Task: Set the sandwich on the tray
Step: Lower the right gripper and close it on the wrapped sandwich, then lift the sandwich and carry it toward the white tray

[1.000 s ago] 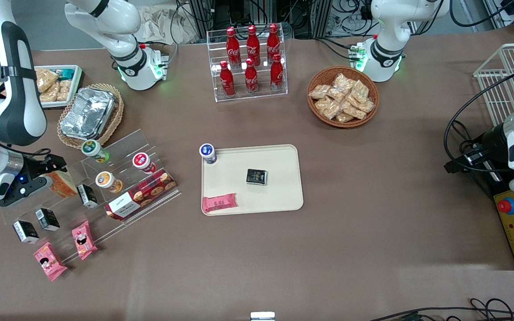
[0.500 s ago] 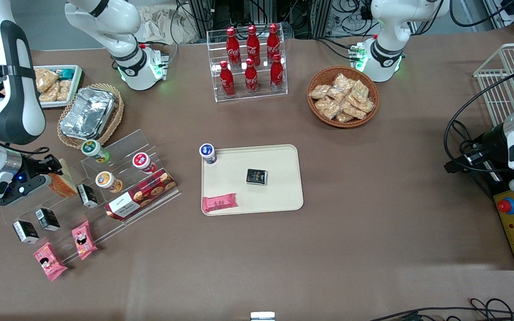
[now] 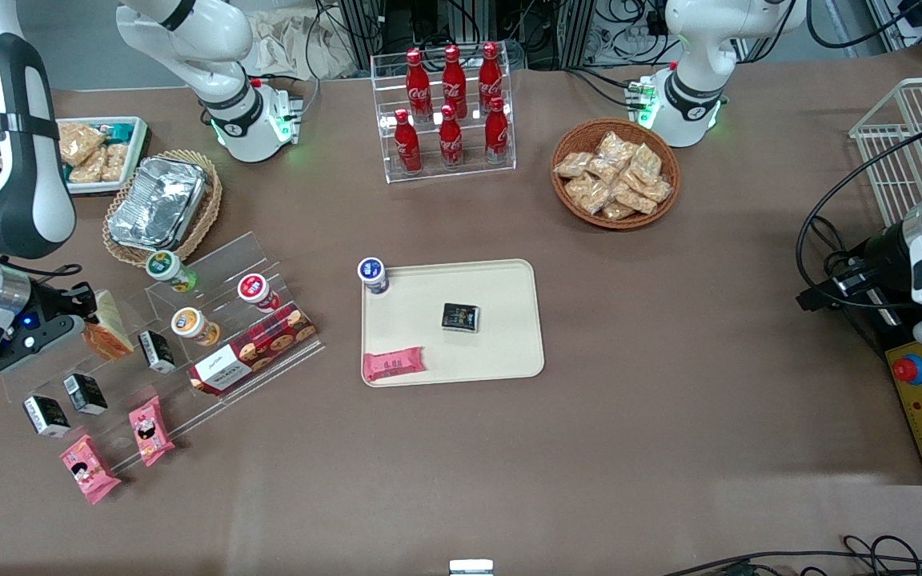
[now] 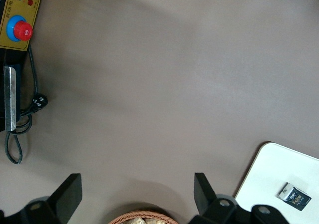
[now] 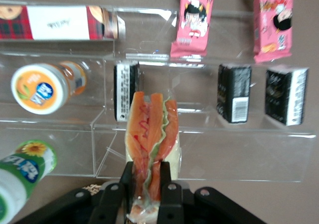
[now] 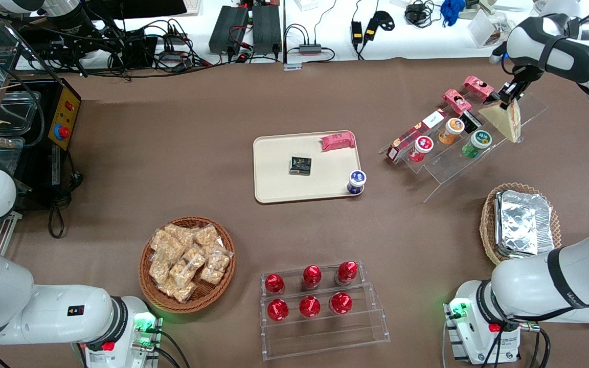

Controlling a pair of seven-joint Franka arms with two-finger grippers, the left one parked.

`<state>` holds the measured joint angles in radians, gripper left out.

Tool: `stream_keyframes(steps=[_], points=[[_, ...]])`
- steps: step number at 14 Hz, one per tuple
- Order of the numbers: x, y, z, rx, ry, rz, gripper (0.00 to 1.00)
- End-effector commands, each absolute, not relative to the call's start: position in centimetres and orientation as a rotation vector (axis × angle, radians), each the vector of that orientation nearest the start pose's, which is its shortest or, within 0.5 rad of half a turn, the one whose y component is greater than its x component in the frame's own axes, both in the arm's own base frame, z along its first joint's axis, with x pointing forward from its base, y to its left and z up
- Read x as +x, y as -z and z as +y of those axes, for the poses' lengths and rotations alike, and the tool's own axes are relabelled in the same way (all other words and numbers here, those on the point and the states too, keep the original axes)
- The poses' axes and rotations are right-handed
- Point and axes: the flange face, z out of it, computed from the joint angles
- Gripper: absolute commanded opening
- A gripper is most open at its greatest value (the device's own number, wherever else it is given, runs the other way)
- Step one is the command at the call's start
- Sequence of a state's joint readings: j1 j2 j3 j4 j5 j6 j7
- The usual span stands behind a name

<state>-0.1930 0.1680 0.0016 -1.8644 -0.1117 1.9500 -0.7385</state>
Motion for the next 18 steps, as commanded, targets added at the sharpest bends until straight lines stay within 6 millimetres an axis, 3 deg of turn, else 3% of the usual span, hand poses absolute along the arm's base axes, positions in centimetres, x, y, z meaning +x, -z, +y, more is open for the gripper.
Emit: stream_keyframes(steps=[1, 4, 6, 11, 13, 14, 17, 18], points=[[60.4, -47.0, -9.3, -3.032, -0.2, -1.01, 0.0], [62.1, -50.8, -5.3, -3.0, -0.212, -1.112, 0.0], [62.2, -52.8, -0.9, -2.953, -0.184, -1.255, 0.0], [60.8, -54.6, 9.5, -2.806, -0.106, -1.437, 0.0], [60.3, -54.2, 13.6, -2.74, -0.084, -1.499, 0.0], [60.0, -53.5, 16.6, -2.704, -0.074, -1.547, 0.0], [59.1, -49.4, 28.0, -2.568, 0.023, -1.75, 0.0], [59.1, -47.8, 30.5, -2.55, 0.06, -1.77, 0.0]])
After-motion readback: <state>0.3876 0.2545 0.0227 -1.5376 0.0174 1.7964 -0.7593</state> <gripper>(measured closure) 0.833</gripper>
